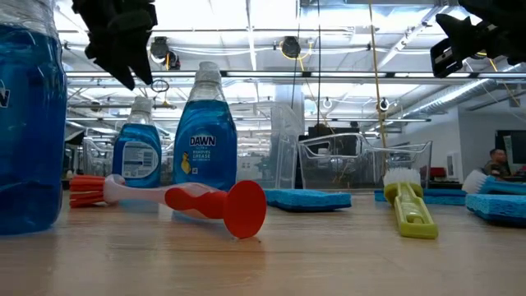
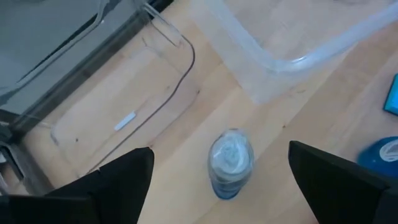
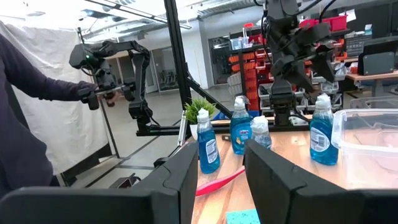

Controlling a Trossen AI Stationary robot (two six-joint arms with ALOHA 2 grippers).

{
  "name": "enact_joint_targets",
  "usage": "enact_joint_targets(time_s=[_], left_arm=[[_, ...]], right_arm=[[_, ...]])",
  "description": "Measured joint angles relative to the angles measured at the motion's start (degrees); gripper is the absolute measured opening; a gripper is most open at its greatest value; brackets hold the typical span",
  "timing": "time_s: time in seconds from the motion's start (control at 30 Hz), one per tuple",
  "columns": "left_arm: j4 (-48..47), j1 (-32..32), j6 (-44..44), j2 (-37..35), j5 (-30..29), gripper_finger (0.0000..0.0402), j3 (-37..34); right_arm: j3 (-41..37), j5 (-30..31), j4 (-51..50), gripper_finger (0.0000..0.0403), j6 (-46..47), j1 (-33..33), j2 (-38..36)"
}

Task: Pick & Place Kitchen Sink Supplies
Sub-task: Put the blue dish soap into the right transparent bin

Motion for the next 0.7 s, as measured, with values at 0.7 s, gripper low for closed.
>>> enact_joint_targets(time_s=[0.7], left_arm=[[3.82, 0.02, 0.98, 3.58, -3.16, 0.0347, -4.18]], right_arm=[[0.0, -0.01, -0.02, 0.0116, 0.0, -0.01, 0.02]])
